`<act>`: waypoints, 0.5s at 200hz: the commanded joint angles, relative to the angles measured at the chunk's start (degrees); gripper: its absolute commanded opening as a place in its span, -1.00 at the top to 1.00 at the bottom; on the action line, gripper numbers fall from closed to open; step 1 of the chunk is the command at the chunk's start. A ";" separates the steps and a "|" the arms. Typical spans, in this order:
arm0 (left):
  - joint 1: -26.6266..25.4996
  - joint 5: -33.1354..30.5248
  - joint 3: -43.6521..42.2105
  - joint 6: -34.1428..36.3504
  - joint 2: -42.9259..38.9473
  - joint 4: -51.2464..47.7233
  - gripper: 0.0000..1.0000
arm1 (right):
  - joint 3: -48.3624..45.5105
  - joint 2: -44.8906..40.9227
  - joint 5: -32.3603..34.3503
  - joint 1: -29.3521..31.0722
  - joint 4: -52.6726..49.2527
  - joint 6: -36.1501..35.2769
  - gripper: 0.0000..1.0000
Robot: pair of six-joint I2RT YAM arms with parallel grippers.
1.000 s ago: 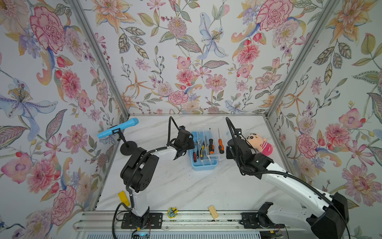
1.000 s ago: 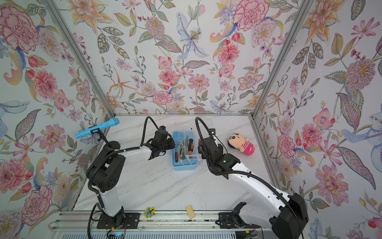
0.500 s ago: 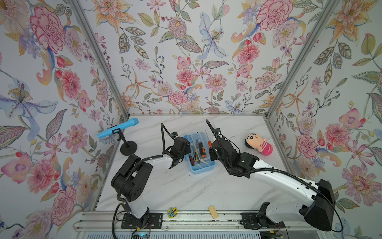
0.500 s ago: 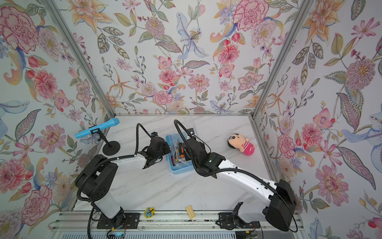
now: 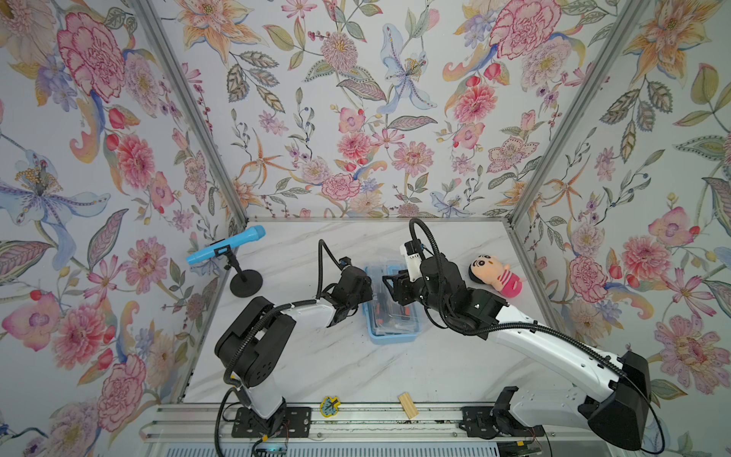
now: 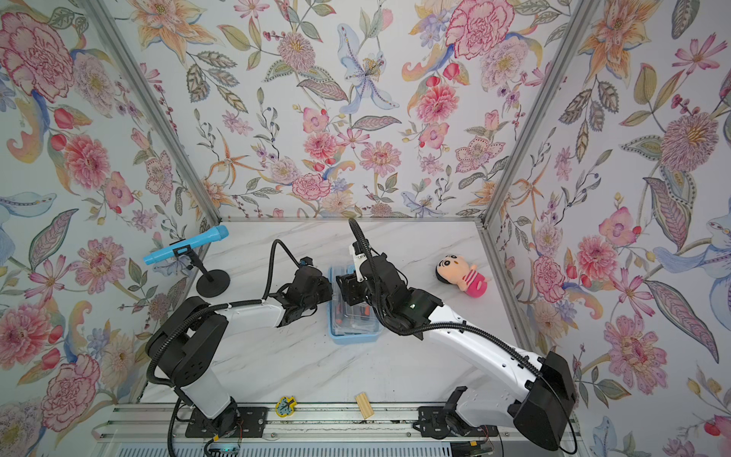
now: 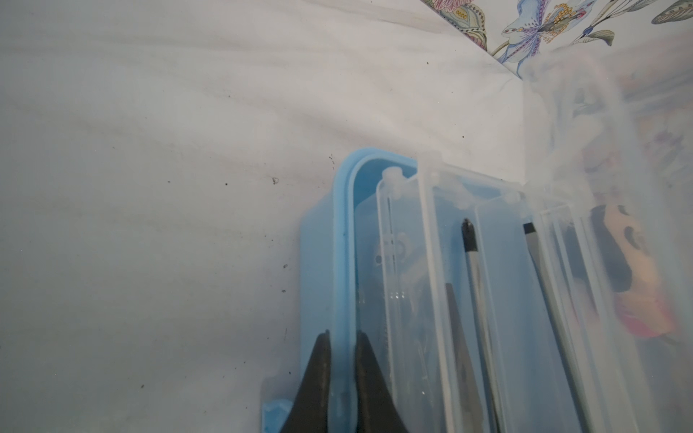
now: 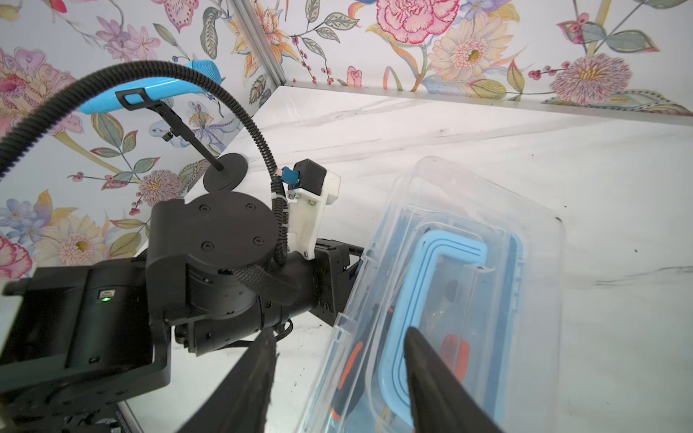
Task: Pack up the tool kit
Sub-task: 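Lower the clear lid onto the blue box with right gripper while left gripper withdraws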
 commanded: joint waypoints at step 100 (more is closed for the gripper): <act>1.90 -14.70 1.24 6.65 -13.11 -8.14 -0.98 | -0.08 3.44 -1.17 -0.30 -1.54 6.49 -0.09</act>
